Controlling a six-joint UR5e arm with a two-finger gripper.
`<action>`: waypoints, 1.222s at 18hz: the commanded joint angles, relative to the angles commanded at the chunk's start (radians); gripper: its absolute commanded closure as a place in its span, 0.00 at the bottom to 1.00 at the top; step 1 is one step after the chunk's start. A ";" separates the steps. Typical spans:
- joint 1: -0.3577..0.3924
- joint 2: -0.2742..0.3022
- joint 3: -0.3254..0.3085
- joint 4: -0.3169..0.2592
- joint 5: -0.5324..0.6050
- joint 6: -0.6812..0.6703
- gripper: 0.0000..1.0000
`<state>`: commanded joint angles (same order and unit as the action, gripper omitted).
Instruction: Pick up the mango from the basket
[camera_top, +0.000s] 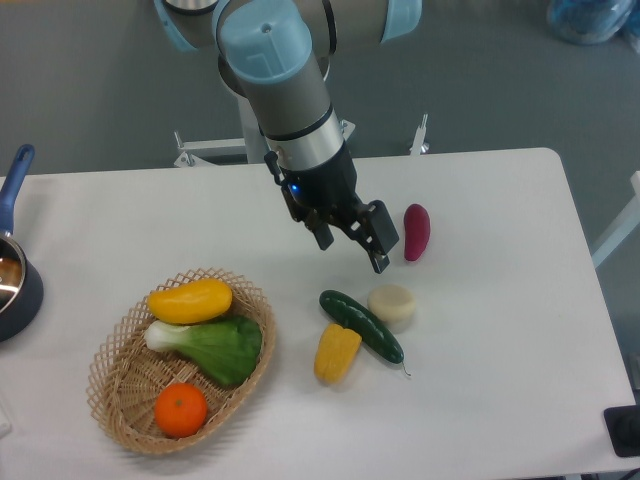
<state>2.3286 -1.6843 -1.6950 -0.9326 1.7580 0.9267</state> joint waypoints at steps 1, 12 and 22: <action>0.000 0.005 -0.014 0.000 -0.021 -0.015 0.00; -0.116 -0.001 -0.098 0.000 -0.098 -0.351 0.00; -0.255 -0.089 -0.095 0.000 -0.107 -0.391 0.00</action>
<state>2.0740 -1.7732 -1.7902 -0.9327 1.6506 0.5353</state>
